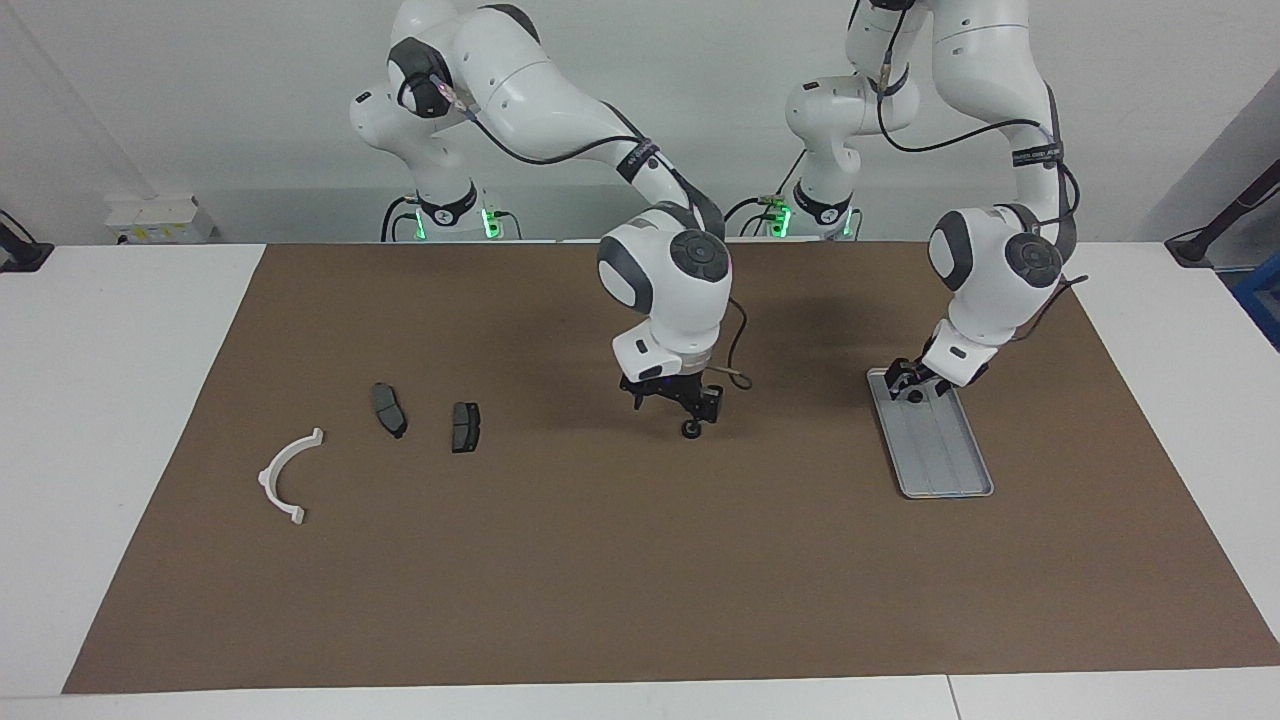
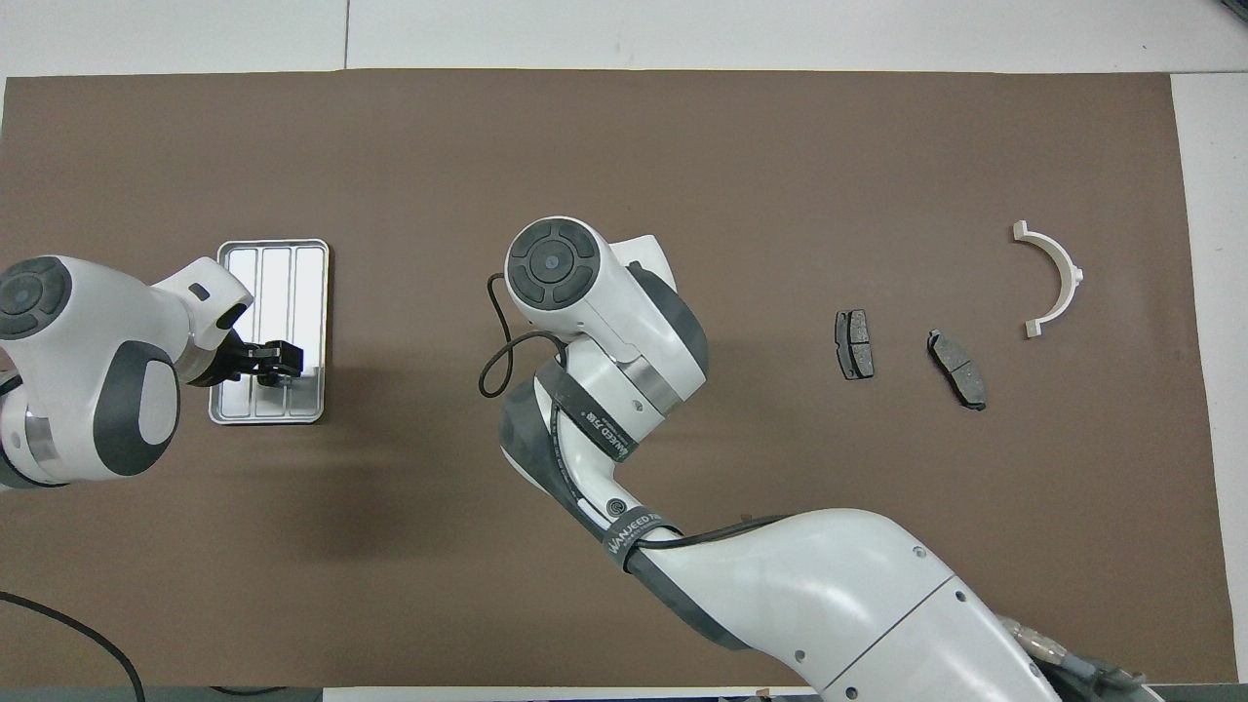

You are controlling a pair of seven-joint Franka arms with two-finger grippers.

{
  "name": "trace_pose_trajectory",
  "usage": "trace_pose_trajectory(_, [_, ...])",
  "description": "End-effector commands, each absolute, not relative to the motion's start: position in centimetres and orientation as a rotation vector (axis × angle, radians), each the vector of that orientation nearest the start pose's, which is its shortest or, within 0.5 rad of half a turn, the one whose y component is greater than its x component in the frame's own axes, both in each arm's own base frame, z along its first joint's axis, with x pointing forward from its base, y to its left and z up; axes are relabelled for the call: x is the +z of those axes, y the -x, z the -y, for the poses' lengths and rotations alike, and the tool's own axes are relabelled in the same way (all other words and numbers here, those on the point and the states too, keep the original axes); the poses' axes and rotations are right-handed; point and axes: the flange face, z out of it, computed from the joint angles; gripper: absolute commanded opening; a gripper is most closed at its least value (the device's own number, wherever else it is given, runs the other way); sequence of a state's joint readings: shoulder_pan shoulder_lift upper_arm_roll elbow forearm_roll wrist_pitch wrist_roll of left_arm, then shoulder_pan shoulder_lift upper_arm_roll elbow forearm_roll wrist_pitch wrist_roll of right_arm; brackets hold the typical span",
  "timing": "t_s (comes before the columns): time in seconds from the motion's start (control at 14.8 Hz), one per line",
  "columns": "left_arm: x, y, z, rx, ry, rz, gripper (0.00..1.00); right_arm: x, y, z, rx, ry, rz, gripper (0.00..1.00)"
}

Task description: Place bearing gear from tray to pile

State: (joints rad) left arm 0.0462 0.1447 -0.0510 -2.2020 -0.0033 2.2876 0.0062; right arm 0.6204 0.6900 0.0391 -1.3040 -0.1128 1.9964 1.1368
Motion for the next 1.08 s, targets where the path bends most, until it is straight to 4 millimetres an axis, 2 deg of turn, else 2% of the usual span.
trace_pose_trajectory(0.0, [30.4,-53.1,-0.5,0.079,3.154,-0.002,0.72,33.8,-60.6,-45.6,-0.143,3.101,-0.72,1.0])
trace_pose_trajectory(0.07, [30.4,-52.9,-0.6,0.089,3.153,-0.002,0.68,33.2,-60.6,-46.0,-0.146,3.095,-0.716,1.0])
trace_pose_trajectory(0.2, [30.3,-52.9,-1.8,0.084,3.154,0.031,0.67,31.5,-60.1,-47.1,-0.141,3.089,-0.725,1.0])
trace_pose_trajectory(0.34, [30.3,-52.8,-1.9,0.084,3.154,0.036,0.66,30.5,-59.1,-47.9,-0.109,3.107,-0.714,1.0])
trace_pose_trajectory(0.81, [29.7,-53.2,-1.1,0.07,3.154,0.082,0.66,29.8,-59.3,-47.1,-0.021,3.091,-0.752,1.0])
trace_pose_trajectory(1.02, [29.7,-53.2,-1.1,0.067,3.154,0.087,0.62,29.0,-59.2,-46.7,0.069,3.04,-0.775,1.0])
